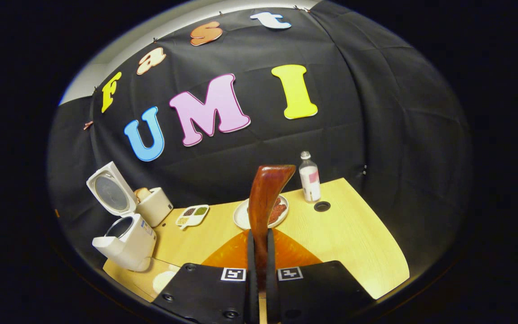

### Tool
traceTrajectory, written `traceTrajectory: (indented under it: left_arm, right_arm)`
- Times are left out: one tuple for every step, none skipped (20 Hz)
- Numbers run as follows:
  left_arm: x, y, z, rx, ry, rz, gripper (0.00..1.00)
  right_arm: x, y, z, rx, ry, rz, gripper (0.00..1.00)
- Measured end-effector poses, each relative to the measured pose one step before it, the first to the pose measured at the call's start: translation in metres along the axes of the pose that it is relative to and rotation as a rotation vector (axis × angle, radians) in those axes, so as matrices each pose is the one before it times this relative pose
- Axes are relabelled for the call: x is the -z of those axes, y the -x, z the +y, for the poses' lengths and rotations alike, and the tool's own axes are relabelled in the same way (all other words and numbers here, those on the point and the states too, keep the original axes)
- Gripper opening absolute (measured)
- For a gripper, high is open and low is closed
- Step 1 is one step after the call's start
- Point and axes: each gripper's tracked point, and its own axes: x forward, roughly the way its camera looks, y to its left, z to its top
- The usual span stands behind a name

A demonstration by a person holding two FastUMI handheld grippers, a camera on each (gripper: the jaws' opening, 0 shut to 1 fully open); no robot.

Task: Close the left gripper, press the button to open the rice cooker; take a wooden spoon from the chopstick holder with the right hand, scoop a spoonful of rice and pour it into the rice cooker, then put the wooden spoon back into the chopstick holder.

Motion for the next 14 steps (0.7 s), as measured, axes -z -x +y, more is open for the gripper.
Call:
traceTrajectory:
  left_arm:
    - [0.00085, 0.00096, -0.00414, -0.00607, 0.00345, 0.00402, 0.95]
    - [0.00088, 0.00132, -0.00258, -0.00776, 0.00121, 0.00191, 0.95]
    - [0.00004, 0.00142, -0.00105, -0.00673, -0.00088, 0.00061, 0.95]
    - [-0.00017, 0.00129, 0.00018, -0.00786, -0.0031, 0.00041, 0.95]
    - [-0.00095, 0.00208, 0.00072, -0.00711, -0.00457, -0.00143, 0.95]
    - [-0.00017, 0.00277, 0.00085, -0.00616, -0.00333, -0.00254, 0.95]
    - [-0.00061, 0.00152, 0.00129, -0.005, -0.0019, 0.00012, 0.95]
    - [0.00143, 0.00187, 0.00103, -0.00325, -0.00109, 0.00215, 0.95]
    - [-0.00132, 0.00133, 0.0014, -0.00347, -0.00199, -0.00183, 0.95]
    - [-0.00047, 0.00117, 0.00185, -0.0018, -0.0027, -0.00154, 0.95]
    - [-0.00205, 0.00001, 0.00196, -0.00057, -0.0051, -0.00221, 0.95]
    - [-0.00145, 0.00033, 0.00223, -0.00051, -0.004, -0.00298, 0.95]
    - [-0.00244, -0.00057, 0.00188, 0.00191, -0.00095, -0.00525, 0.95]
    - [-0.00225, -0.00077, 0.00101, 0.00531, 0.0038, -0.00542, 0.95]
  right_arm:
    - [0.00987, -0.00383, -0.0043, 0.00185, -0.00554, 0.01548, 0.11]
    - [0.00825, -0.00364, -0.0042, 0.00182, -0.00308, 0.01135, 0.11]
    - [0.00528, -0.00516, -0.00299, 0.00359, -0.00242, 0.00522, 0.11]
    - [0.00539, -0.00351, -0.00411, 0.00616, -0.00355, 0.0109, 0.11]
    - [0.00516, -0.00249, -0.0034, 0.00825, -0.00715, 0.00793, 0.11]
    - [0.00431, -0.00289, -0.00116, 0.00063, -0.01036, 0.00799, 0.11]
    - [0.004, -0.00319, 0.00031, -0.00234, -0.01236, 0.00879, 0.12]
    - [0.00373, -0.00185, -0.00065, 0.00042, -0.00894, 0.01176, 0.13]
    - [0.00286, -0.00023, -0.00191, 0.00348, -0.0062, 0.00934, 0.14]
    - [0.00117, 0.0004, -0.00198, 0.00671, -0.00507, 0.00249, 0.15]
    - [-0.0012, 0.00157, -0.00185, 0.00713, -0.01325, -0.00639, 0.17]
    - [-0.00268, 0.00194, -0.00375, 0.01732, -0.01542, -0.00511, 0.24]
    - [-0.00145, 0.00589, -0.00623, 0.02312, -0.00538, 0.00171, 0.32]
    - [-0.00076, 0.00502, -0.00509, 0.0218, -0.00467, 0.00118, 0.4]
